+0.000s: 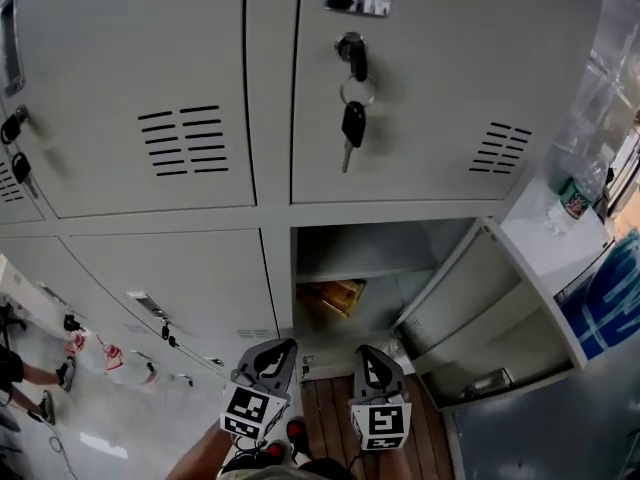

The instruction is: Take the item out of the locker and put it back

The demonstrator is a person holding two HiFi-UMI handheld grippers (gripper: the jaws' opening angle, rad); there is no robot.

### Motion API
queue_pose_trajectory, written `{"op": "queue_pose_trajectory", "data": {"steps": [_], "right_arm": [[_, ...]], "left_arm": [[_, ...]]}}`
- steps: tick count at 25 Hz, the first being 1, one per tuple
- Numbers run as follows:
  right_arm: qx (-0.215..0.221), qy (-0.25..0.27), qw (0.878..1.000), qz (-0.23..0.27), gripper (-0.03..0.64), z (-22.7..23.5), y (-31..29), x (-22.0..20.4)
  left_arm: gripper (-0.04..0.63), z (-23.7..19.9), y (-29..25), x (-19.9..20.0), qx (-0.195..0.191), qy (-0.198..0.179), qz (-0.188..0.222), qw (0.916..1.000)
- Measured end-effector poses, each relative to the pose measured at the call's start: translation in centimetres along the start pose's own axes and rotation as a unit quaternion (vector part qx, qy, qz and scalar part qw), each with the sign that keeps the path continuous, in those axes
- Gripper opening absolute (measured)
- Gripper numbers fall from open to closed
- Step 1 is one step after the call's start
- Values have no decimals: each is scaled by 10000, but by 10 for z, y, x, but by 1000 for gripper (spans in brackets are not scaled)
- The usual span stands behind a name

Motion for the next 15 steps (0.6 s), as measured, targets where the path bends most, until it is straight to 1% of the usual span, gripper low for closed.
{"op": "queue_pose_trajectory", "data": {"steps": [5,10,11,12,13,14,15], "right_arm": [[240,-3,9996,-140,14,7,-30,-21],[440,-19,9984,-360,14,7,-56,-44],[470,-14,9980,-433,22,8,-62,-50],[497,-4,9974,-525,50,9,-67,-56],[532,19,9966,-623,118,9,-72,-62],[566,52,9958,-713,150,9,-77,-67],[587,83,9951,-786,155,9,-82,-71]], "left_arm": [[21,-7,-11,-3,176,13,12,9998],[21,-13,-16,-6,299,-19,-4,9996],[21,-14,-17,-7,320,-24,-5,9995],[21,-15,-17,-7,338,-20,-15,9994],[21,-15,-18,-8,352,-11,-30,9994],[21,-16,-18,-9,364,-5,-40,9993],[21,-16,-18,-9,377,-4,-46,9993]]}}
Point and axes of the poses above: the fingertips, and each gripper's own axes: y backward along the fingers, z to its right, x out of its top, the point moved 2 cm from there along y, backward along the fingers, and after that the axes turned 11 degrees about z, right-handed, at the moved point
